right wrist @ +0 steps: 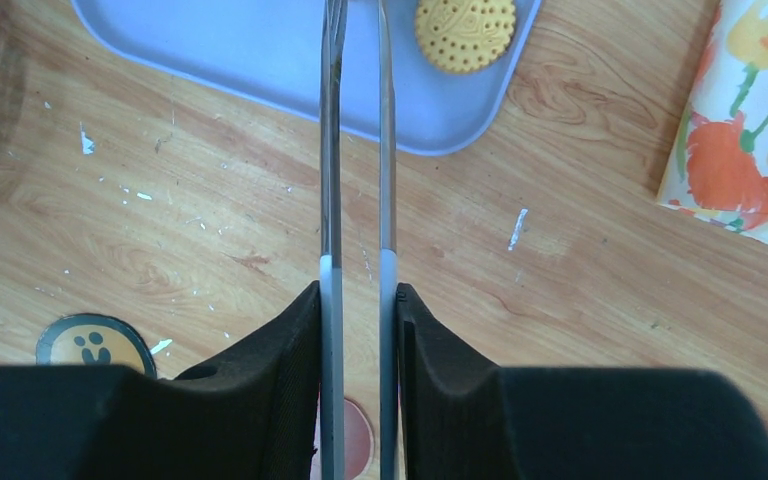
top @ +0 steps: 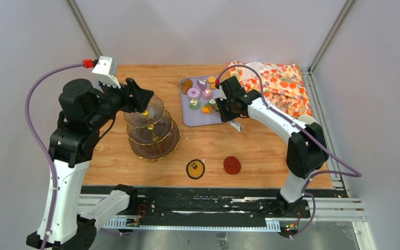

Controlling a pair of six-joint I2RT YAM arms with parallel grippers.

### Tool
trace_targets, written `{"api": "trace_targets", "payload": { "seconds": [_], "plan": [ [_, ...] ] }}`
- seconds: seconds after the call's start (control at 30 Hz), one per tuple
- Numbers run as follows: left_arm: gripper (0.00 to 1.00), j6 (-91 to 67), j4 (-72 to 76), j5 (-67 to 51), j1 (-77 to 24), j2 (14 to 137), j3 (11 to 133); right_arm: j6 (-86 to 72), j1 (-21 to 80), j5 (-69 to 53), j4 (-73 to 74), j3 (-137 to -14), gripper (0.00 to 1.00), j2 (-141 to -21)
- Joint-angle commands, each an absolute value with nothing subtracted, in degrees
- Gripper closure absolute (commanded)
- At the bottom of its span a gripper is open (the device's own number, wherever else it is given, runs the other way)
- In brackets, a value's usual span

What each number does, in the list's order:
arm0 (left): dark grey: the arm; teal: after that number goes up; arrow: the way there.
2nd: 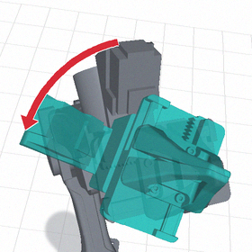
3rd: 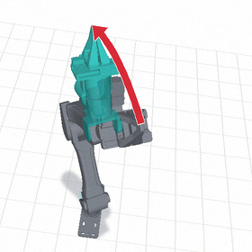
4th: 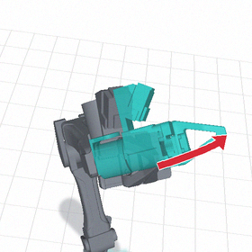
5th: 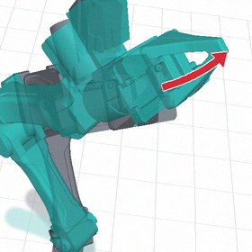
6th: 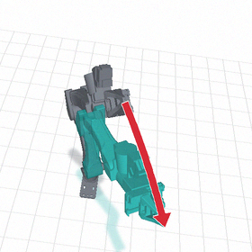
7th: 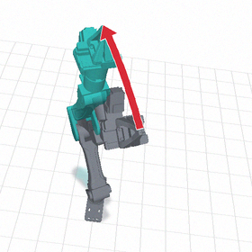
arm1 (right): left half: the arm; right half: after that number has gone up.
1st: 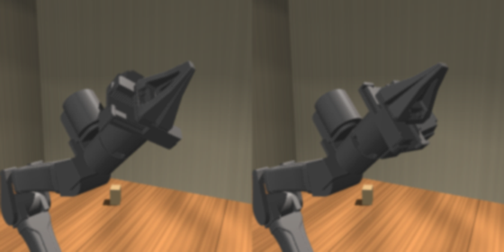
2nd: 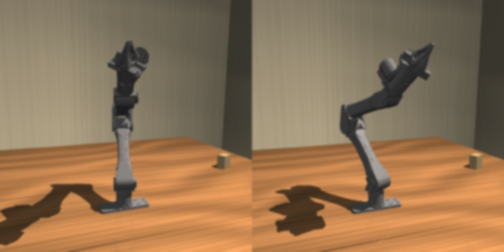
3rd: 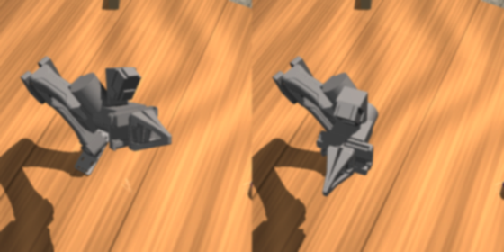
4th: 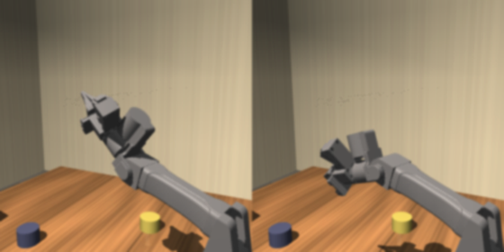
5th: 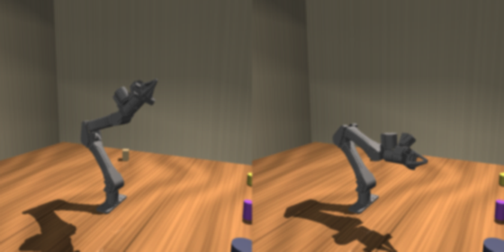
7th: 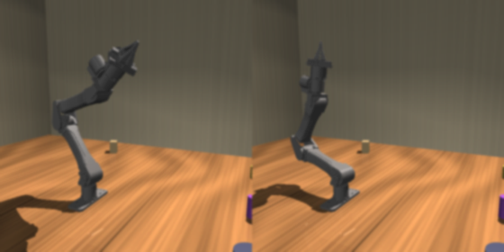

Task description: Serve the afternoon tea

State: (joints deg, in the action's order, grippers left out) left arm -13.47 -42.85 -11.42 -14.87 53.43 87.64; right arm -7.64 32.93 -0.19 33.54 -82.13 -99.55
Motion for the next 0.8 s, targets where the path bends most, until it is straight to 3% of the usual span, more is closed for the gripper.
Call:
{"api": "trace_targets", "payload": {
  "seconds": [0.0,0.33,0.77],
  "plan": [
    [0.27,-12.79,-41.56,-11.29,-15.2,54.04,87.28,-7.98,32.94,-4.12,33.66,-82.76,0.76,-99.49],
    [0.27,-13.1,-40.8,-10.41,-15.21,54.4,86.07,-8.26,36.28,-2.64,33.75,-81.3,0.74,-94.11],
    [0.27,-13.8,-40.0,-10.01,-15.2,54.58,85.1,-7.35,36.3,-0.01,34.76,-80.28,0.63,-96.07]
  ]
}}
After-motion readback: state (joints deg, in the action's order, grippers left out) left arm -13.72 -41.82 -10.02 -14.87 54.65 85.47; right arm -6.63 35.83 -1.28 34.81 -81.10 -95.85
